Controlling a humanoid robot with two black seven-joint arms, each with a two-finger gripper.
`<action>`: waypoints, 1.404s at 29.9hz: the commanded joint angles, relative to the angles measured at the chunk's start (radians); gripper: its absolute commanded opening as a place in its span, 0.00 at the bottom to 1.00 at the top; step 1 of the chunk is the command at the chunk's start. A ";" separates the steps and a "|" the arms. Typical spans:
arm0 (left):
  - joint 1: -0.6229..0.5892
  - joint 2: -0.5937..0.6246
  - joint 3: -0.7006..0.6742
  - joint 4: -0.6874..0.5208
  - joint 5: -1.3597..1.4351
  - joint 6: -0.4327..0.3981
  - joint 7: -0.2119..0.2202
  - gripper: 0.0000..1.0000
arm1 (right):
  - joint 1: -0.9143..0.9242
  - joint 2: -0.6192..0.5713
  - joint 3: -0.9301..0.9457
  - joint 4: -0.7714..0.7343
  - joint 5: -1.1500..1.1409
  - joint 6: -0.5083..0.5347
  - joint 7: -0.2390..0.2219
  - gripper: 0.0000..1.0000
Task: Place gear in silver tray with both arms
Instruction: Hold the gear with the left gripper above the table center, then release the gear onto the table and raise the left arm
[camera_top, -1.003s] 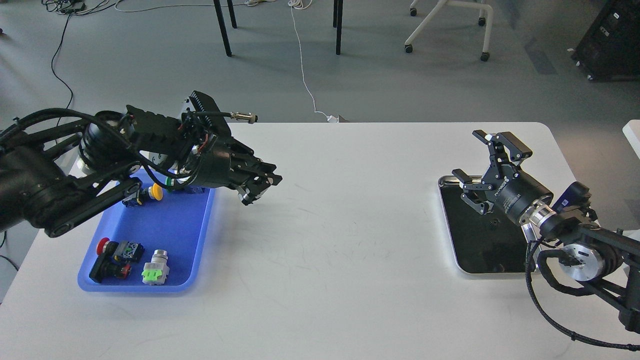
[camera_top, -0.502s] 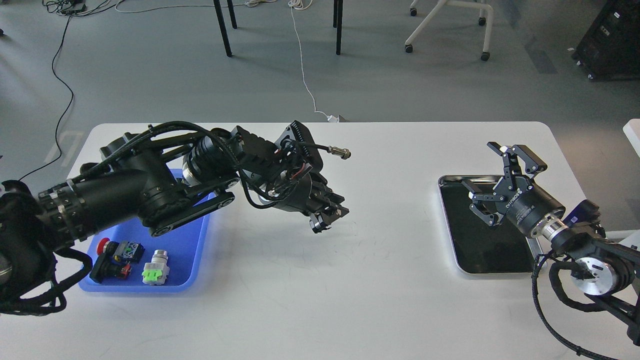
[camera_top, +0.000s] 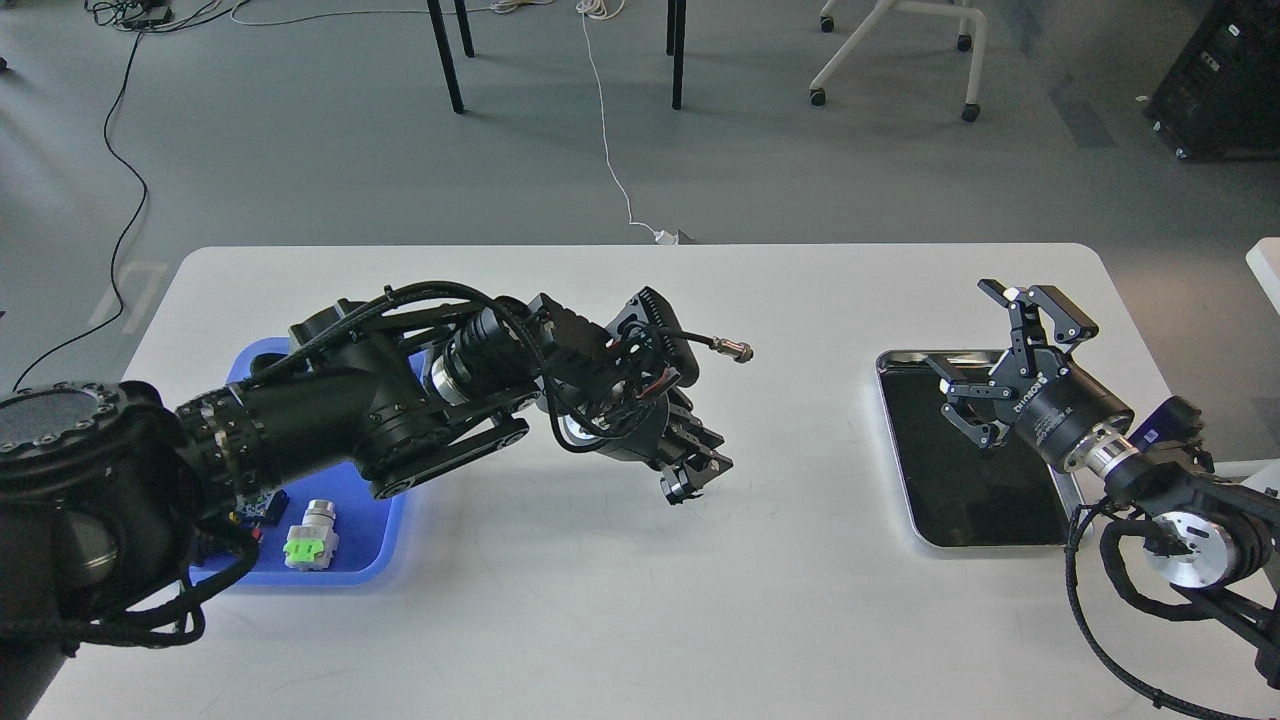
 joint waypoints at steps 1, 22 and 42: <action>0.012 -0.008 0.000 0.020 0.000 0.000 0.000 0.15 | 0.000 -0.001 -0.002 -0.001 -0.003 0.001 0.000 0.97; 0.054 -0.063 0.002 0.117 0.000 0.000 0.000 0.26 | 0.011 -0.003 -0.005 0.001 -0.003 0.003 0.000 0.97; 0.032 0.090 -0.137 0.017 -0.311 0.018 0.000 0.97 | 0.014 -0.021 -0.008 0.010 -0.005 0.004 0.000 0.97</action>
